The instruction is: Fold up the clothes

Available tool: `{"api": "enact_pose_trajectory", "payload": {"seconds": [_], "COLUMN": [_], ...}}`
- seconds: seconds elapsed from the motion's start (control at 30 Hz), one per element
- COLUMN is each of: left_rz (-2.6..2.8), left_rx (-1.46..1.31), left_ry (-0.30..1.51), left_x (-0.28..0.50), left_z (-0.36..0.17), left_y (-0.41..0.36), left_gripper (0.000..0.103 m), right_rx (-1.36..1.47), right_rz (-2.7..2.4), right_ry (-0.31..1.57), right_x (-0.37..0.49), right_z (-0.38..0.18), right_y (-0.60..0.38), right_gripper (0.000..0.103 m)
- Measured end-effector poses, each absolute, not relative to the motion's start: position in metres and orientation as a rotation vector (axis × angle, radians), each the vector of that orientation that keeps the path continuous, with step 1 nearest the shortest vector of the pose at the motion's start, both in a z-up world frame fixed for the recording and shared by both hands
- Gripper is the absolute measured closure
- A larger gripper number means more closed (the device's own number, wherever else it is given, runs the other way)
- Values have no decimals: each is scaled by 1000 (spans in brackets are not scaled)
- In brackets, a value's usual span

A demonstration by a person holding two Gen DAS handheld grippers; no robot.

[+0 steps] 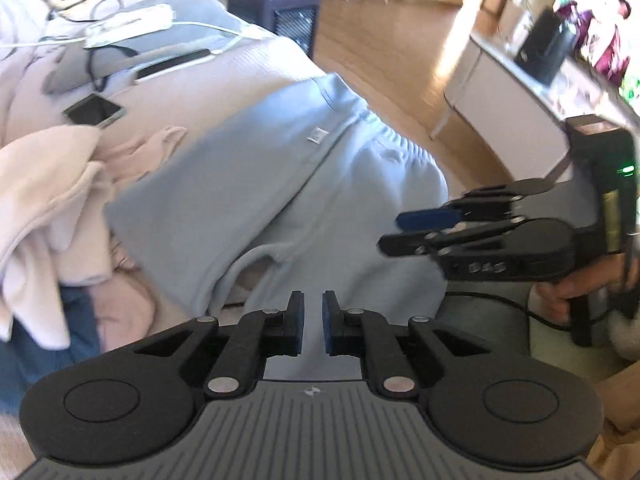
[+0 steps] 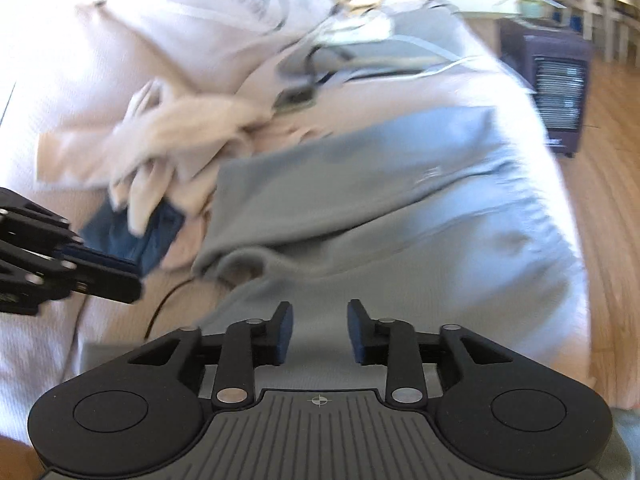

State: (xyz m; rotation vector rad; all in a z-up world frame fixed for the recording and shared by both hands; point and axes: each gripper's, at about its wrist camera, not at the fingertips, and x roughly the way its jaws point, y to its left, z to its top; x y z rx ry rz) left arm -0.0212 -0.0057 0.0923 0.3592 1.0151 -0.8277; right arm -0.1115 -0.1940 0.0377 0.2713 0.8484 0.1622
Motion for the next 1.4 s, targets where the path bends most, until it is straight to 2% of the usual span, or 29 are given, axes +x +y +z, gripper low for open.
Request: {"api": "enact_pose_trajectory", "payload": {"seconds": [0.03,0.1,0.13,0.17,0.33,0.57,0.7,0.8,0.83,0.87,0.93,1.0,1.17,1.4], "left_rz": [-820,-775,-753,-718,-537,-409,-465,-494,-503,-501,-476,-446,-478,-667], "left_rx": [375,397,402,394,350,288,280,335,347,347,313,254,196,238], "left_ry": [1022,1042,1054,1077,1190,1360,1375,1371,1362,1356,1350,1341,1283,1145], "left_x": [-21,-21,-21,-22,-27,-35,-41,-41,-42,-43,-44,-44,-45,-48], "left_z": [91,86,84,78,47,-7,-14,-11,-10,-9,-7,-3,24,69], "left_y": [-7,-2,3,15,75,118,102,93,91,93,102,114,121,77], "left_gripper": [92,78,57,42,28,26,27,41,49,62,78,89,92,92], "right_rx": [294,345,366,376,352,334,332,321,315,320,342,345,323,333], "right_rz": [140,118,115,119,170,154,153,158,148,140,137,130,131,112], "right_ry": [839,829,828,831,868,893,898,903,894,885,877,880,875,846], "right_x": [-115,-117,-117,-115,-106,-105,-105,-105,-108,-110,-113,-112,-110,-115], "right_z": [38,38,37,36,30,26,25,25,27,28,29,28,30,34], "right_y": [-200,-210,-213,-214,-206,-199,-196,-193,-193,-195,-198,-198,-192,-196], "right_gripper": [71,71,71,71,71,71,71,71,71,71,71,71,71,71]}}
